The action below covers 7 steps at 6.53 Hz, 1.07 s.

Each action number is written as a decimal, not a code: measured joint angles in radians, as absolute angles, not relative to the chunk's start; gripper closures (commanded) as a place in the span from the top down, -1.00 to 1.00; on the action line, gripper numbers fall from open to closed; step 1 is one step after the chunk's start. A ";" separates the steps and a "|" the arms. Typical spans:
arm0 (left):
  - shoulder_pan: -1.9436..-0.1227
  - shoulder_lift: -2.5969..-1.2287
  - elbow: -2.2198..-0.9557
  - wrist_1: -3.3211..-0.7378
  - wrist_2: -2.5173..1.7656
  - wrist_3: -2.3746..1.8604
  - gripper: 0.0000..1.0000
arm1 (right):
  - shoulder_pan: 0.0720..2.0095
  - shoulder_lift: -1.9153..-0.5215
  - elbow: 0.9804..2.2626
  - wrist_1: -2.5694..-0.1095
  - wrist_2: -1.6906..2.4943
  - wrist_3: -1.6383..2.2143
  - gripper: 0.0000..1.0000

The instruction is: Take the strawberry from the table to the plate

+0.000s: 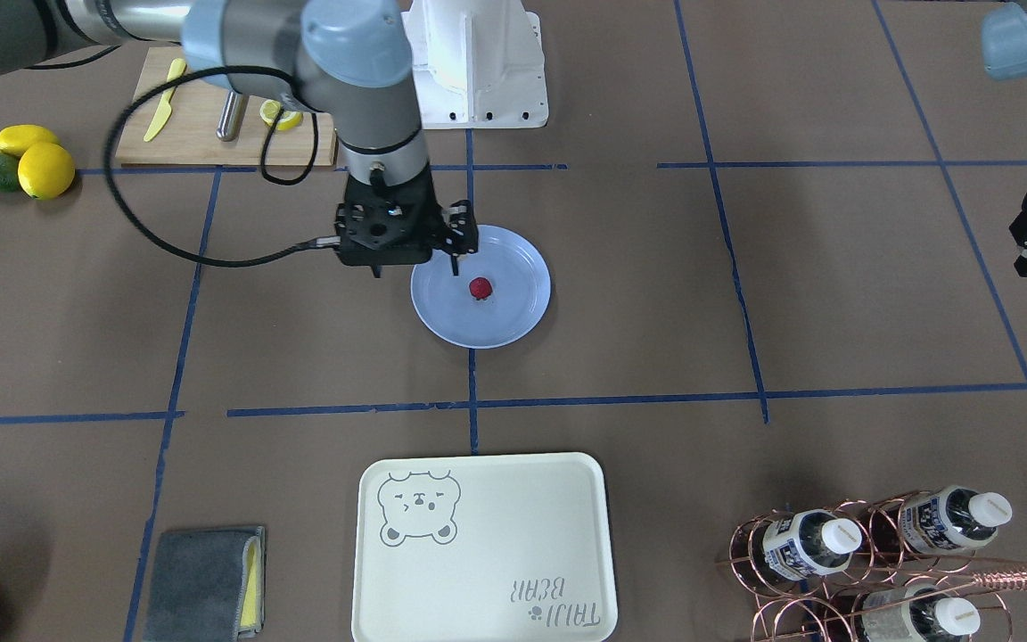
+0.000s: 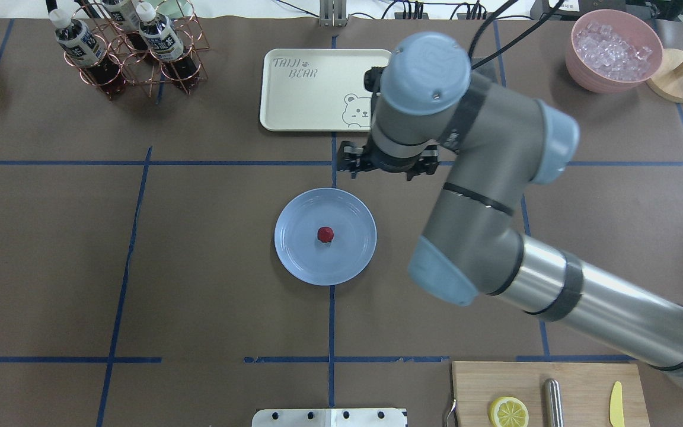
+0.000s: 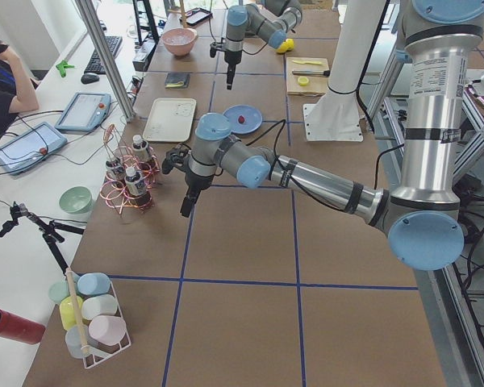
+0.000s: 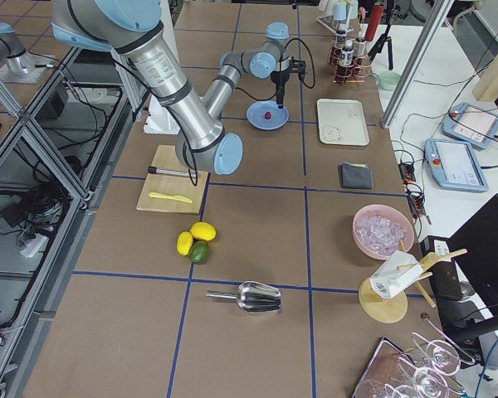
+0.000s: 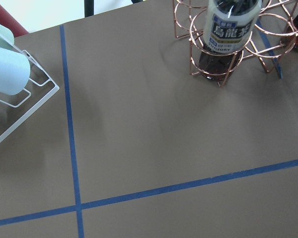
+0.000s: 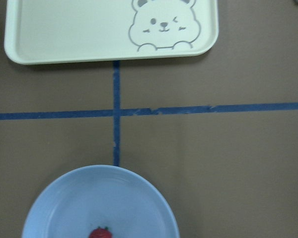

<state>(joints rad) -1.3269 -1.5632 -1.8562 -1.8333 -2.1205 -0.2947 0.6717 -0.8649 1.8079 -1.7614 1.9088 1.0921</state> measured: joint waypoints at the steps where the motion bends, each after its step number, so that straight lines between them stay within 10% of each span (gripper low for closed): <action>1: -1.392 -1.559 -1.799 -1.827 -2.191 -0.196 1.00 | 0.782 -0.959 1.888 -1.811 1.980 0.938 1.00; 7: -1.523 -1.504 -1.680 -1.722 -2.386 -0.062 1.00 | 1.468 -1.466 1.749 -1.822 2.416 -0.116 1.00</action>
